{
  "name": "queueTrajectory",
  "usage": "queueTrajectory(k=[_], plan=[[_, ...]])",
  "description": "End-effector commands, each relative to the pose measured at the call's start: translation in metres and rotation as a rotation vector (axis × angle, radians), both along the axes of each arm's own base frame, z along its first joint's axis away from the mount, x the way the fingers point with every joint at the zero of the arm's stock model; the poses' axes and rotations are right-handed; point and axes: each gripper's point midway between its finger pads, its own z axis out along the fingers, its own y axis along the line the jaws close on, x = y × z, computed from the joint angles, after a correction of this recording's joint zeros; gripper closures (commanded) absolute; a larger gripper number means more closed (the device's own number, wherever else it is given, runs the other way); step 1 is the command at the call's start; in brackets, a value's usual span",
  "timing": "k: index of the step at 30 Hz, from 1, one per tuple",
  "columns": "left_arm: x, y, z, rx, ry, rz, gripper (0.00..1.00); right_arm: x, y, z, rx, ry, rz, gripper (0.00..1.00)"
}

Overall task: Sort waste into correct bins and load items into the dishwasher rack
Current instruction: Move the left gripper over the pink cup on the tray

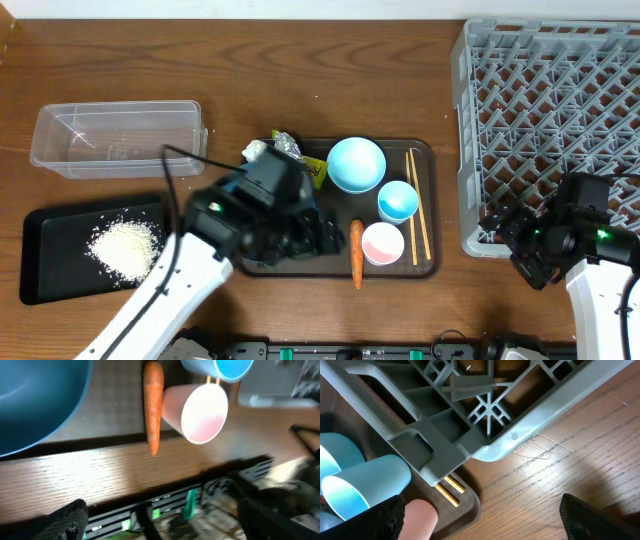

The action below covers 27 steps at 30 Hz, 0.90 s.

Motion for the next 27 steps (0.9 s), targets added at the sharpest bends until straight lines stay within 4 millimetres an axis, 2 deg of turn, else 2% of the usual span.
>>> queueTrajectory(k=[1, 3, 6, 7, 11, 18, 22, 27], plan=[[0.003, 0.004, -0.014, 0.141, -0.058, 0.01, 0.02, -0.001, -0.002, -0.001, 0.011, 0.005, -0.027, 0.01], [0.004, -0.002, -0.02, 0.176, -0.071, 0.032, 0.03, -0.001, -0.002, -0.001, 0.011, 0.005, -0.027, 0.01], [0.011, -0.025, -0.027, 0.169, -0.119, -0.009, 0.06, -0.001, -0.002, -0.001, 0.011, 0.005, -0.027, 0.01], [0.015, -0.036, -0.032, 0.164, -0.141, -0.026, 0.12, -0.001, -0.002, -0.001, 0.011, 0.005, -0.027, 0.01], [0.024, -0.056, -0.049, 0.164, -0.139, -0.032, 0.25, -0.001, -0.002, -0.001, 0.011, 0.005, -0.027, 0.01], [0.024, -0.056, -0.091, 0.257, -0.031, -0.007, 0.32, -0.001, -0.002, -0.001, 0.011, 0.005, -0.027, 0.01], [0.027, -0.06, -0.098, 0.262, -0.037, -0.032, 0.34, -0.001, -0.002, -0.001, 0.011, 0.005, -0.027, 0.01], [0.03, -0.068, -0.098, 0.239, -0.058, -0.037, 0.37, -0.001, -0.002, -0.001, 0.011, 0.005, -0.027, 0.01]])
